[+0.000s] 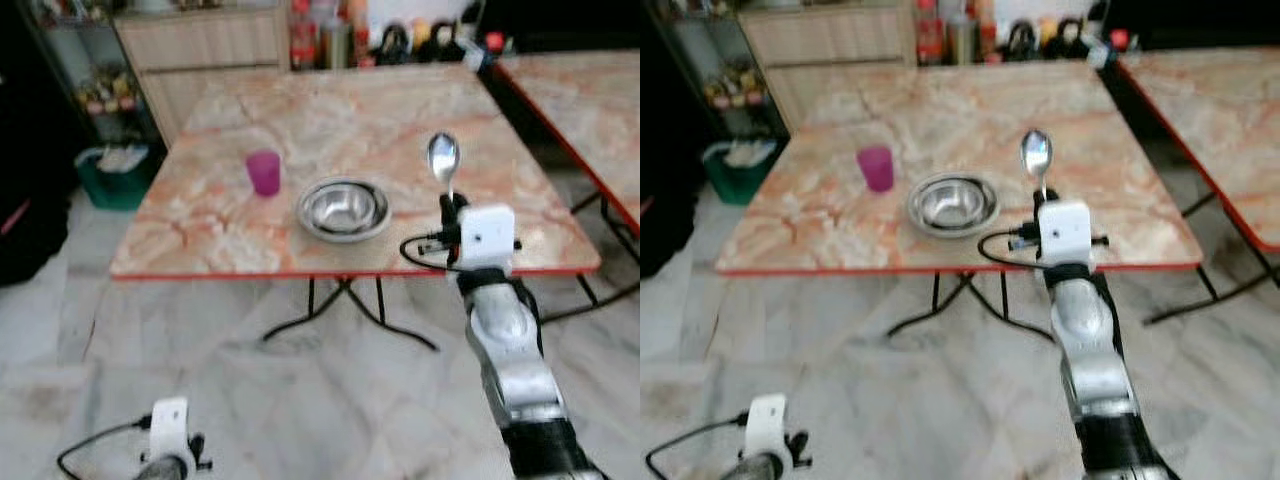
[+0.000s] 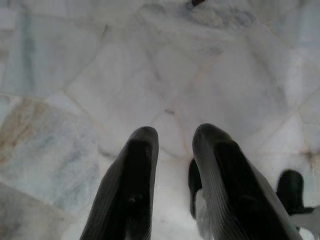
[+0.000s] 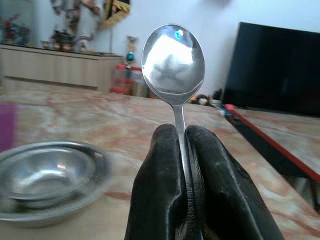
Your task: Setting the table
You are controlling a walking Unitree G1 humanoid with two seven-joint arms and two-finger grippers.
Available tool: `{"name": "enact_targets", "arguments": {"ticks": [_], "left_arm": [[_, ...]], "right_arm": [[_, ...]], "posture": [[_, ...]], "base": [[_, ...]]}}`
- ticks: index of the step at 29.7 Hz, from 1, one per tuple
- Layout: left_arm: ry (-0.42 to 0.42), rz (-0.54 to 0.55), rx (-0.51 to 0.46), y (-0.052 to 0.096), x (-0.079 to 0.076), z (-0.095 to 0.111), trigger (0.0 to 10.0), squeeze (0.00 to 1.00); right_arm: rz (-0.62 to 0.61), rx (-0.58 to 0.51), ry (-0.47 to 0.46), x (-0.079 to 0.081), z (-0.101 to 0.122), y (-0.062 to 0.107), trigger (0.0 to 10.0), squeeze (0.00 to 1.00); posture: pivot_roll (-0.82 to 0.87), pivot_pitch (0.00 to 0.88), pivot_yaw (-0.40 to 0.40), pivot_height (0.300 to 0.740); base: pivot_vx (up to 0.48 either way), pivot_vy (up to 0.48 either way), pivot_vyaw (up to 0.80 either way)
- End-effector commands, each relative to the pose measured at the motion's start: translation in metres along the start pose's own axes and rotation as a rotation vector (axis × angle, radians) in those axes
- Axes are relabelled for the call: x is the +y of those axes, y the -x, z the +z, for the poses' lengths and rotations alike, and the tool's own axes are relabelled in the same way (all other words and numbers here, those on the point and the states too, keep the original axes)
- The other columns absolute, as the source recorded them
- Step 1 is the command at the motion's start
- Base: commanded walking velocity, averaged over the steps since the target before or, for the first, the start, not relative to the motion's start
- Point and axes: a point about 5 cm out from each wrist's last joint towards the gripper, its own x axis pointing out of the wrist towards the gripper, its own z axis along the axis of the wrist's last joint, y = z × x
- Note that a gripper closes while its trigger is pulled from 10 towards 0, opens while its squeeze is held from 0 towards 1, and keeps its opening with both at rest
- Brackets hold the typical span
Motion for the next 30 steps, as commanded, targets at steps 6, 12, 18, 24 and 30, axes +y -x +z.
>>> {"name": "enact_targets", "arguments": {"ticks": [6, 12, 18, 24, 30], "left_arm": [[0.006, -0.003, 0.035, 0.001, -0.001, -0.009, 10.0, 0.0], [0.0, -0.001, 0.04, 0.001, -0.001, -0.009, 10.0, 0.0], [0.001, -0.002, 0.04, 0.002, -0.002, -0.01, 10.0, 0.0], [0.003, -0.001, 0.038, 0.002, -0.002, -0.01, 10.0, 0.0], [0.006, 0.001, 0.038, 0.001, -0.001, -0.009, 10.0, 0.0]], "right_arm": [[0.032, -0.027, -0.047, 0.011, 0.003, -0.002, 10.0, 0.0], [0.042, -0.026, -0.046, 0.013, 0.003, -0.001, 10.0, 0.0], [0.051, -0.015, -0.044, 0.015, 0.001, -0.001, 10.0, 0.0], [0.055, -0.026, -0.053, 0.017, 0.004, -0.002, 10.0, 0.0], [0.06, -0.02, -0.051, 0.018, 0.002, -0.001, 10.0, 0.0]], "posture": [[-0.05, 0.075, 0.071, 0.74], [-0.05, 0.074, 0.071, 0.74], [-0.05, 0.069, 0.069, 0.74], [-0.05, 0.075, 0.069, 0.74], [-0.05, 0.08, 0.071, 0.74]], "base": [[0.274, 0.0, 0.0], [0.275, 0.0, 0.0], [0.41, 0.0, 0.0], [0.421, 0.0, 0.0], [0.421, 0.0, 0.0]]}}
